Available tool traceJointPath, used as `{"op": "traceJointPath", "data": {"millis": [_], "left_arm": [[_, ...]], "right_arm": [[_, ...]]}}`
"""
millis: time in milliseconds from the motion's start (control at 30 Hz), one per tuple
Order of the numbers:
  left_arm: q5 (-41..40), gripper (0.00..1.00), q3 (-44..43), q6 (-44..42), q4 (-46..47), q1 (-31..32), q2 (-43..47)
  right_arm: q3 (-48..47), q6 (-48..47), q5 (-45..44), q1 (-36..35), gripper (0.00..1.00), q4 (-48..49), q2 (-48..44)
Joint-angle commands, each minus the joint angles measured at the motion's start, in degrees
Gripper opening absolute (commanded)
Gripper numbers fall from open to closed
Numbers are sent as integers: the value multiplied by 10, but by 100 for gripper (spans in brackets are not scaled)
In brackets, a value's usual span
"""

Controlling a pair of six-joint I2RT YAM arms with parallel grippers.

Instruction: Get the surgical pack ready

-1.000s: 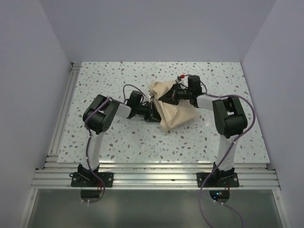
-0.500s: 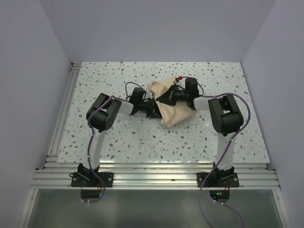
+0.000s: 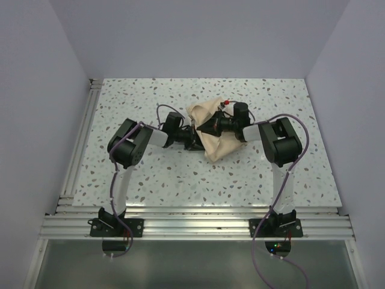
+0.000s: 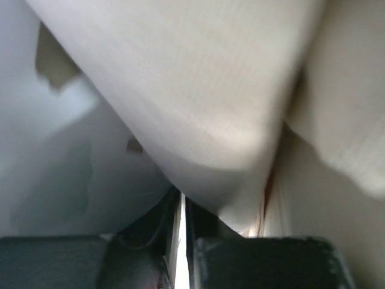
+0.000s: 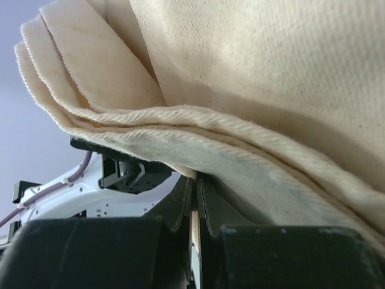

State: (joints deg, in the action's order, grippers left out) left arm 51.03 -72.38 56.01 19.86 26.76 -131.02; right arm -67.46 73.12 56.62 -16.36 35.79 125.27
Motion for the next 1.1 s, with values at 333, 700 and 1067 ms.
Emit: {"op": "traceJointPath", "data": {"millis": [333, 700, 1067], "left_arm": [[-164, 24, 210, -30, 52, -49, 170], [-330, 29, 255, -113, -42, -65, 360], [-342, 49, 150, -195, -76, -78, 377]], "right_arm": [[-46, -128, -3, -17, 0, -195, -14], [-68, -246, -68, -24, 42, -344, -118], [6, -284, -138, 62, 52, -378, -290]]}}
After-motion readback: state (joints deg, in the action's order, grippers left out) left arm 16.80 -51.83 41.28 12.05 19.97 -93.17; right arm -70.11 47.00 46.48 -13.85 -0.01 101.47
